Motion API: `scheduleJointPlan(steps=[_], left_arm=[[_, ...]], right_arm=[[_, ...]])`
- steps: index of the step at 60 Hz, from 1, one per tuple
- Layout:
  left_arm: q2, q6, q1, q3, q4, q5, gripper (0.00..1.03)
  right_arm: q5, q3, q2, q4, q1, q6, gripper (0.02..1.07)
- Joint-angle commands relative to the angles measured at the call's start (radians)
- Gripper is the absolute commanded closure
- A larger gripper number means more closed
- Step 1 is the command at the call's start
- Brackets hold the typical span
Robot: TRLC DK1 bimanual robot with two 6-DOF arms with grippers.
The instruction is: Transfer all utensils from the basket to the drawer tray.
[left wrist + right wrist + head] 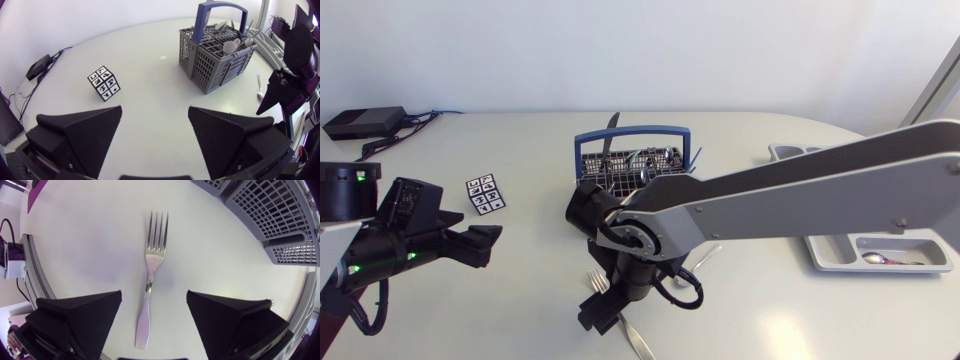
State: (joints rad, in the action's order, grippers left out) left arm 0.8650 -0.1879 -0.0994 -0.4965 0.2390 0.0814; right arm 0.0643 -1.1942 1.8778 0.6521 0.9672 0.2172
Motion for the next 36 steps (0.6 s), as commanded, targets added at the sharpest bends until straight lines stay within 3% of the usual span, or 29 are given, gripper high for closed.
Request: scheduleJointPlan(steps=[1, 12, 21, 28, 36], left_arm=[[0.012, -0.012, -0.008, 0.007, -0.01, 0.009, 0.1], [0.011, -0.002, -0.014, 0.007, -0.013, 0.009, 0.1], [0.006, 0.002, -0.019, 0.01, -0.015, 0.009, 0.1], [0.002, 0.002, -0.022, 0.015, -0.015, 0.009, 0.1], [-0.001, 0.002, -0.025, 0.019, -0.018, 0.009, 0.1]], right_arm=[[0.003, -0.021, 0.04, 0.012, 0.01, 0.027, 0.23], [-0.004, -0.019, 0.058, -0.012, 0.008, 0.01, 0.49], [-0.009, -0.024, 0.073, -0.014, 0.011, 0.004, 0.5], [-0.015, -0.027, 0.086, -0.028, 0.015, -0.002, 0.63], [-0.021, -0.038, 0.099, -0.037, 0.019, -0.004, 0.65]])
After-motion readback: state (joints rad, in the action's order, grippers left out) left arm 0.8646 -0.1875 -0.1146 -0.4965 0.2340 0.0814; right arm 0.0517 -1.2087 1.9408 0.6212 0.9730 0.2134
